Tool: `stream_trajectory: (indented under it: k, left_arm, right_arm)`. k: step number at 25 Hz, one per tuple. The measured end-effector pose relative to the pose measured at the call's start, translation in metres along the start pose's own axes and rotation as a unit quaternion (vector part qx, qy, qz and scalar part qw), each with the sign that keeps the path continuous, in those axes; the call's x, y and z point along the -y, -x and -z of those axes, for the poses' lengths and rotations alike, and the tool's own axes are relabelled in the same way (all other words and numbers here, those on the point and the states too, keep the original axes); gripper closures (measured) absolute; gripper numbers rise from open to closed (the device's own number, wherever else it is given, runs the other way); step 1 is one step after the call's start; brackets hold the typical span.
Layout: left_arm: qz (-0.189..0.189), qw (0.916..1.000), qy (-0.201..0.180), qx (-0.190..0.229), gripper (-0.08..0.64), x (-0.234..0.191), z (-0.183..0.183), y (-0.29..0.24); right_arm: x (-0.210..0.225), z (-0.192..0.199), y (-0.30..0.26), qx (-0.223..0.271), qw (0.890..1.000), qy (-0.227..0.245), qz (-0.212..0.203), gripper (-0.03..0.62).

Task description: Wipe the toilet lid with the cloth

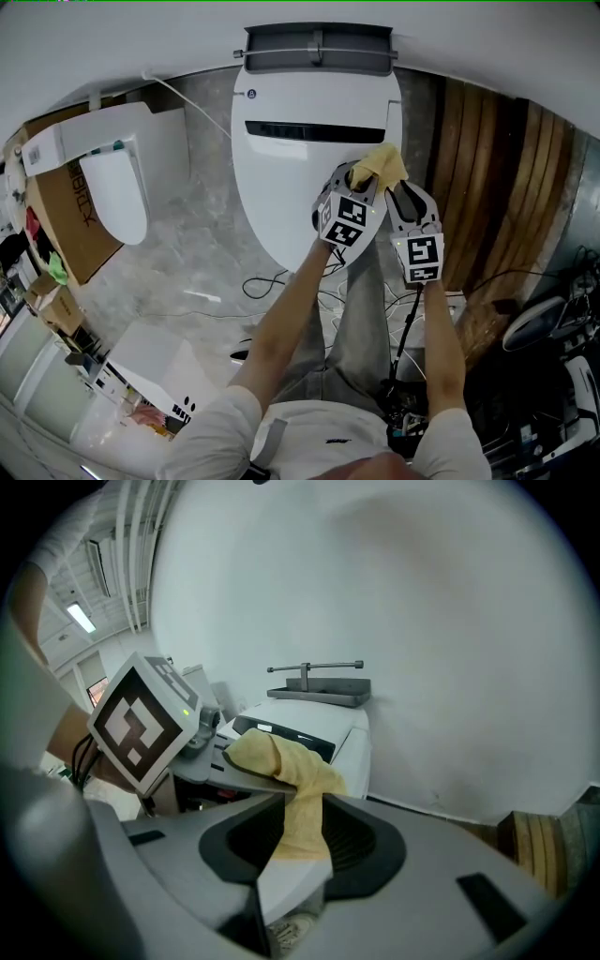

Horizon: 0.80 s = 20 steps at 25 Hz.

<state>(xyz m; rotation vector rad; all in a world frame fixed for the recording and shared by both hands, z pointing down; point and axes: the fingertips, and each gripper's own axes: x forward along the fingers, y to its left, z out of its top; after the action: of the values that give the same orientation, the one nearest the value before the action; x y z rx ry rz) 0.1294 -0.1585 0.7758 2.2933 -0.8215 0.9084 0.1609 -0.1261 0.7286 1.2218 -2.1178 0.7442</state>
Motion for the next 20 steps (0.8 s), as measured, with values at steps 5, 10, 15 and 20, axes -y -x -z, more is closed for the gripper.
stream_trajectory:
  k: [5,10,15,20]
  left_arm:
    - [-0.005,1.0,0.006,0.004,0.48,-0.017,0.008,0.012]
    - [-0.013,0.9998,0.01,0.01,0.48,-0.036,0.016,0.027]
    - [-0.021,0.9996,0.013,0.013,0.48,-0.057,0.024,0.041]
    - [-0.028,0.9994,0.015,0.015,0.48,-0.076,0.03,0.054]
  right_arm:
    - [-0.007,-0.005,-0.006,0.001,1.0,0.006,0.003,0.454]
    - [-0.021,-0.008,-0.015,-0.008,1.0,0.004,-0.002,0.454]
    - [-0.038,-0.018,-0.027,-0.01,1.0,0.003,-0.009,0.454]
    - [-0.054,-0.026,-0.037,-0.014,1.0,0.013,-0.016,0.454]
